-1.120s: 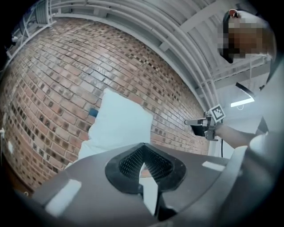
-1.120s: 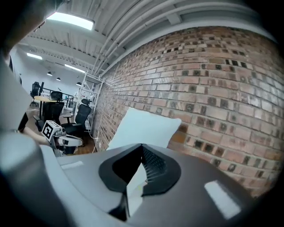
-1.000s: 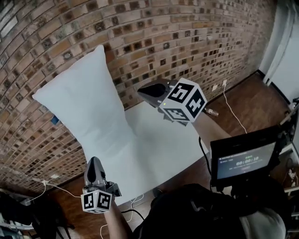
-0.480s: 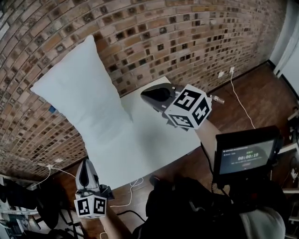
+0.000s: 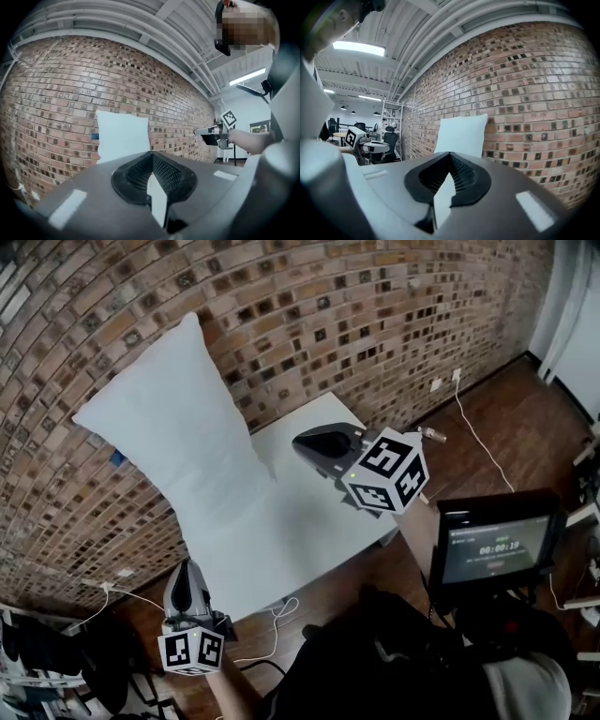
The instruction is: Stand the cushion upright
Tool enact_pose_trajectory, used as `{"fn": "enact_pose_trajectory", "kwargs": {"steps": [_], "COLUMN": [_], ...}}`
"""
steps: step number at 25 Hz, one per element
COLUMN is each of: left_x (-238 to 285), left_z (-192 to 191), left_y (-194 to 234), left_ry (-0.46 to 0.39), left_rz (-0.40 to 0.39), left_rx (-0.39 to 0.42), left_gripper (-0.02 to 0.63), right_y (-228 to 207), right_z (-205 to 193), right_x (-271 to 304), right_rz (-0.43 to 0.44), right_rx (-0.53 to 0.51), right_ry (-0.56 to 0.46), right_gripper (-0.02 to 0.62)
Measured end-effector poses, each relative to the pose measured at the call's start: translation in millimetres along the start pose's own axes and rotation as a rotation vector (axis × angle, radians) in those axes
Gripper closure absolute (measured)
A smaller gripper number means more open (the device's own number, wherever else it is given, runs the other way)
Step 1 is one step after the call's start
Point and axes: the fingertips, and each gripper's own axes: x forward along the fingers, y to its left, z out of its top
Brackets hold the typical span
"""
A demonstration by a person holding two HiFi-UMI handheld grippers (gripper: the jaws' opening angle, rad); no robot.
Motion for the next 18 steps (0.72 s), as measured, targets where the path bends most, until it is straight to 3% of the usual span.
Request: {"fn": "enact_pose_trajectory", "kwargs": {"steps": [4,8,18], "left_x": [-15,-30,-40], "left_z": [1,-1,-13], "left_y": [25,52,67], "left_ry": [0.010,0.008,0.004], "left_rz": [-0.018,-0.016,-0.004], "left_rx": [0.014,0.007,-0.028], "left_gripper": [0.604,0.604,0.604], "right_y": [38,63,82], "right_z": [-1,-5,-12], "right_x": [6,12,16], "right_rz": [-0.005,-0.016,-0.022], "right_rx": [-0.039,-0.014,0.005], "right_ry": [0.000,-0.012,-0.022], "right_gripper": [0.589,0.589,0.589]}}
